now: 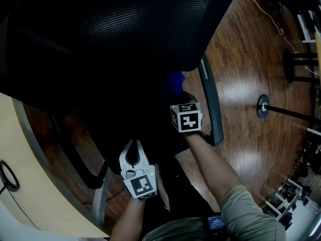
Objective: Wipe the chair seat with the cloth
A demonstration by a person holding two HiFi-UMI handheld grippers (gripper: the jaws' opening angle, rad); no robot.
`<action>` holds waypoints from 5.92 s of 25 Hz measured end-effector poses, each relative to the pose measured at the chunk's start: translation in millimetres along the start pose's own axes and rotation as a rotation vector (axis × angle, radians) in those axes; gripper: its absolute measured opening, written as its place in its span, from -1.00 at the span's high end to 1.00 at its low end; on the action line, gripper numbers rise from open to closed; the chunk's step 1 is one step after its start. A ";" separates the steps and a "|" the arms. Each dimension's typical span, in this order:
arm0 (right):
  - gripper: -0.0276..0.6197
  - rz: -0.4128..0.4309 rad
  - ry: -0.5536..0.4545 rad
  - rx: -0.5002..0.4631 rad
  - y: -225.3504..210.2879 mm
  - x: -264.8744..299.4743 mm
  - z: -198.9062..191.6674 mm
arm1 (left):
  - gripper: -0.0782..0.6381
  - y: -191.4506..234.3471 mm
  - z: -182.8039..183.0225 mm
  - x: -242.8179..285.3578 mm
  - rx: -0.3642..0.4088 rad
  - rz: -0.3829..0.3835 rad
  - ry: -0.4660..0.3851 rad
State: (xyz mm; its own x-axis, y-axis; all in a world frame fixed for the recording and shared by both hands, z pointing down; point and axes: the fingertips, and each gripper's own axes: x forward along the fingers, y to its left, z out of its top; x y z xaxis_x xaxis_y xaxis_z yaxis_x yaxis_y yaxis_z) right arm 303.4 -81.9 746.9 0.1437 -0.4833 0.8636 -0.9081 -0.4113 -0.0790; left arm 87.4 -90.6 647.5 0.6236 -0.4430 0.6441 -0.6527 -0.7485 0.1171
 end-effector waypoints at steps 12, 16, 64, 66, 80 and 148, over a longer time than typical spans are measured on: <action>0.63 0.414 -0.043 -0.332 237.1 -43.6 -0.5 | 0.77 77.4 -17.2 -90.2 -0.095 0.225 -0.003; 0.63 0.515 -0.011 -0.481 323.7 -55.7 -13.7 | 0.77 115.5 -23.4 -129.8 -0.137 0.288 -0.027; 0.63 0.045 0.000 0.018 32.6 -59.6 -41.6 | 0.77 -40.0 8.9 -48.2 0.133 -0.118 0.001; 0.63 0.006 0.009 0.074 14.4 -54.3 -50.8 | 0.77 -39.7 -3.1 -42.7 0.139 -0.108 0.004; 0.63 0.034 -0.018 0.076 1.9 -33.4 -80.7 | 0.77 -9.6 -41.8 -33.4 0.018 0.055 0.035; 0.62 -0.071 0.015 0.195 -2.6 -64.7 -154.2 | 0.77 -61.6 -71.1 -47.7 0.052 -0.067 0.077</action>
State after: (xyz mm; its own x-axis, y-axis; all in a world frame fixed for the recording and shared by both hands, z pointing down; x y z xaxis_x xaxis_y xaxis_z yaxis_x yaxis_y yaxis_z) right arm 235.8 69.7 768.0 0.1975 -0.4370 0.8775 -0.8026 -0.5861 -0.1113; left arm 67.2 11.7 663.3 0.6291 -0.3534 0.6923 -0.5861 -0.8007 0.1238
